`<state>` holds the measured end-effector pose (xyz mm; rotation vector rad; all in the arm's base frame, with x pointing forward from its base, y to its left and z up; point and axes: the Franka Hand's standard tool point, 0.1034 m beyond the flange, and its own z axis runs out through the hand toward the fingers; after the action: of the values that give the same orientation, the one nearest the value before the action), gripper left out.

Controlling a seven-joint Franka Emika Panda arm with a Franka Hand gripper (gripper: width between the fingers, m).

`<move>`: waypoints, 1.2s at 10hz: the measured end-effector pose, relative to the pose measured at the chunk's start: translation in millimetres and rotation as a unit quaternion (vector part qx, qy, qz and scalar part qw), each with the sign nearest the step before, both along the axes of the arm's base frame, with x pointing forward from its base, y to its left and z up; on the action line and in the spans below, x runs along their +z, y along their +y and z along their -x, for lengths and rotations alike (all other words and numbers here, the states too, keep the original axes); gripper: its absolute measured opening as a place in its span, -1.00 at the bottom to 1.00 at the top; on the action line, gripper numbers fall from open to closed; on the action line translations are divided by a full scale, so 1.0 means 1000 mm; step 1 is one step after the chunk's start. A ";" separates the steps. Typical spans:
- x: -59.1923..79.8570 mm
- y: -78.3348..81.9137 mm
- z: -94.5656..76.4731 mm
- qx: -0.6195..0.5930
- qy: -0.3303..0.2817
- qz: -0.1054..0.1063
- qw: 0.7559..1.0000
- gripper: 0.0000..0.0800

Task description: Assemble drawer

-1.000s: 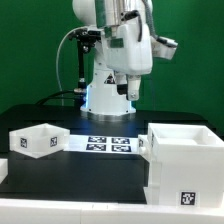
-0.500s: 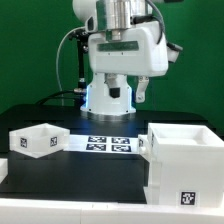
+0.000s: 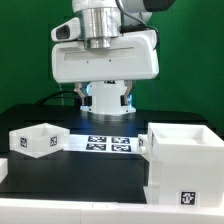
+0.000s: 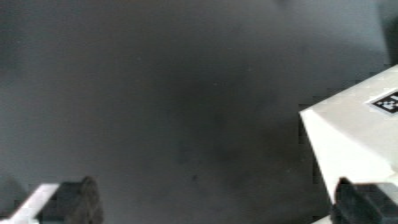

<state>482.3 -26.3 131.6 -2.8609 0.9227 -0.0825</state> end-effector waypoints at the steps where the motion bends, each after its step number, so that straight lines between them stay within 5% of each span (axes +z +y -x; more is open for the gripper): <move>1: 0.000 0.000 0.000 0.000 0.000 0.000 1.000 0.62; 7: 0.000 0.000 0.000 0.000 0.000 0.000 1.000 0.62; 10: -0.008 -0.036 0.006 0.173 -0.017 0.015 0.985 0.62; 12: -0.021 -0.062 0.018 0.338 -0.039 0.026 0.940 0.62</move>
Offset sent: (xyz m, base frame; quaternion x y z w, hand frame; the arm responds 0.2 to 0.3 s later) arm 0.0000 0.0000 0.0000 0.0000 0.0000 0.0000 1.0000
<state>464.5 -88.1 110.9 -3.0175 -0.1098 -0.1447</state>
